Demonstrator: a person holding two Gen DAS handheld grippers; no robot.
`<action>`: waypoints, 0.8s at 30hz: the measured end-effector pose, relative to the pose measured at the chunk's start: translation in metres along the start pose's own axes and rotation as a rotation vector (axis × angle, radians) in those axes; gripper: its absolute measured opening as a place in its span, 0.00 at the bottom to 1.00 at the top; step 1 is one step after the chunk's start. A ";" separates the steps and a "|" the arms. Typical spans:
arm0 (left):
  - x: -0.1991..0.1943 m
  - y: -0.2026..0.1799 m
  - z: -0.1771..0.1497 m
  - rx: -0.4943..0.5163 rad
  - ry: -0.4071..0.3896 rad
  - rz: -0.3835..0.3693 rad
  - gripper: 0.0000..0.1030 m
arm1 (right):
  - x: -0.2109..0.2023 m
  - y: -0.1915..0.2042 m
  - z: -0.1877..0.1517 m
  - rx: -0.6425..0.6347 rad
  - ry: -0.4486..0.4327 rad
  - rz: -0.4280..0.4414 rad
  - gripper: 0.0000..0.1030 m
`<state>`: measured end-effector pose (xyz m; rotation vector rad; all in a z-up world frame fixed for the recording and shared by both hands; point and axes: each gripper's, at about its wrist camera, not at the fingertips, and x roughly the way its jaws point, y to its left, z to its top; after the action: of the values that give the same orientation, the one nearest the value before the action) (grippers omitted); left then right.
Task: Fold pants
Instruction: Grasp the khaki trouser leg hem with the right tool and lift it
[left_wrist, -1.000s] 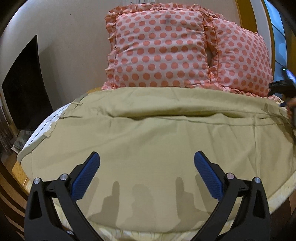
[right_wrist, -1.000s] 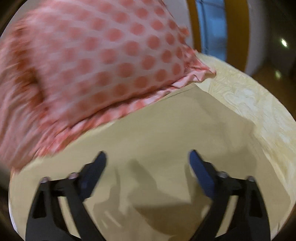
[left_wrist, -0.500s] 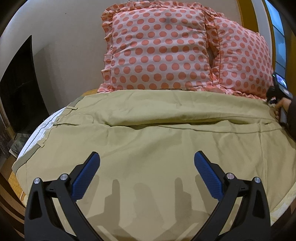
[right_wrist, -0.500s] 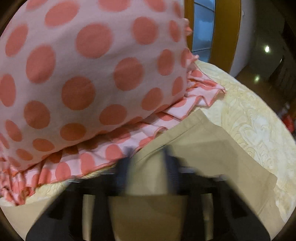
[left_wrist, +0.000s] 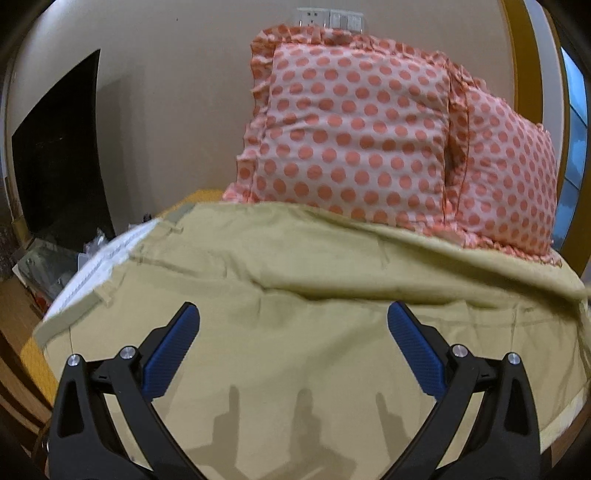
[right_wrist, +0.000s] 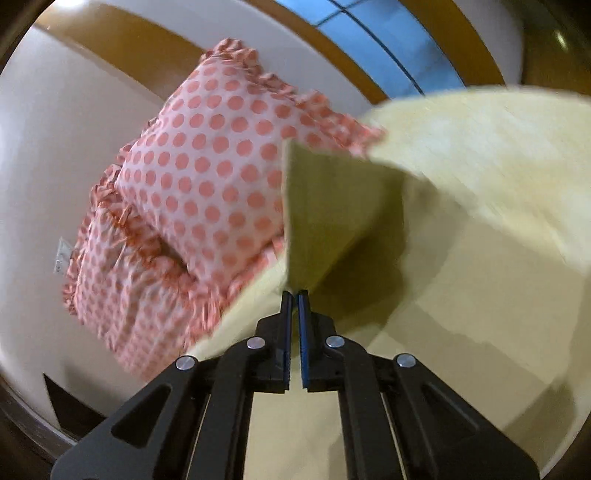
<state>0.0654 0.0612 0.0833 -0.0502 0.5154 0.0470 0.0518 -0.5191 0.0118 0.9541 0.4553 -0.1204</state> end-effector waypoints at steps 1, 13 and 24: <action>0.002 0.000 0.006 -0.001 -0.008 -0.006 0.98 | 0.005 -0.008 -0.002 0.026 0.031 -0.002 0.04; 0.075 0.022 0.059 -0.093 0.104 0.010 0.98 | 0.016 -0.015 -0.008 0.172 0.193 -0.060 0.32; 0.119 0.012 0.069 -0.115 0.150 0.012 0.98 | 0.036 0.009 0.006 0.076 0.198 -0.130 0.67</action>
<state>0.2023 0.0811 0.0839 -0.1643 0.6631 0.0853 0.0893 -0.5149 0.0064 1.0155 0.6996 -0.1629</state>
